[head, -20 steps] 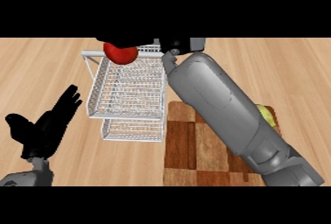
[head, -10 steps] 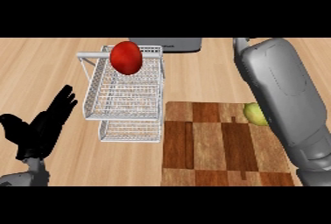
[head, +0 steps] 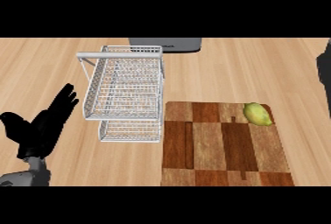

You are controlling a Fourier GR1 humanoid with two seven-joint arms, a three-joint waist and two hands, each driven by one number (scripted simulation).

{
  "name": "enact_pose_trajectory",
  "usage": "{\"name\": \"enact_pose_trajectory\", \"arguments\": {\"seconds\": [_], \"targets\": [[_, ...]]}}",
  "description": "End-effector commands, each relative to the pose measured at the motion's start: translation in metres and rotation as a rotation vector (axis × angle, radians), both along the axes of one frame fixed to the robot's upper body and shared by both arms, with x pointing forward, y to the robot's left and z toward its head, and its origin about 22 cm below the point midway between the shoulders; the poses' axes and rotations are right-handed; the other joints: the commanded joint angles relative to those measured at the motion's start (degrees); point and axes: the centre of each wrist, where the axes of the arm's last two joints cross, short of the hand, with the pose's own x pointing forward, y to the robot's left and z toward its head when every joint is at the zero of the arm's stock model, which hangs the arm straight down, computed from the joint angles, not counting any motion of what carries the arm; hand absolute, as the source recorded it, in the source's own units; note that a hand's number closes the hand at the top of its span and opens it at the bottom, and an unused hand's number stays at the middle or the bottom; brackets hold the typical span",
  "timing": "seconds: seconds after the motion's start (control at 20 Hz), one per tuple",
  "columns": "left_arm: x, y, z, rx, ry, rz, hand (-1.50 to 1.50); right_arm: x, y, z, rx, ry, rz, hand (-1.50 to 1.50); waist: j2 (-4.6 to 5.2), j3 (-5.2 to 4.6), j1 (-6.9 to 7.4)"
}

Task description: Pick the tomato from the cutting board and place it in the tiered basket

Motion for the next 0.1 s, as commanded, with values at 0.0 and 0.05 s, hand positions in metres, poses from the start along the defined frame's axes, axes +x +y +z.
{"name": "enact_pose_trajectory", "arguments": {"seconds": [0.0,0.05], "targets": [[-0.0094,-0.0053,-0.0043,0.005,0.006,0.001,0.00,-0.0096,-0.0677,0.0061,-0.013,-0.034,-0.024,-1.50,0.14,0.01,0.51],[-0.0048,0.0036,-0.0022,0.000,0.006,-0.008,0.00,-0.0190,-0.0670,-0.0022,-0.036,0.004,0.012,-1.50,0.03,-0.01,0.14]]}}
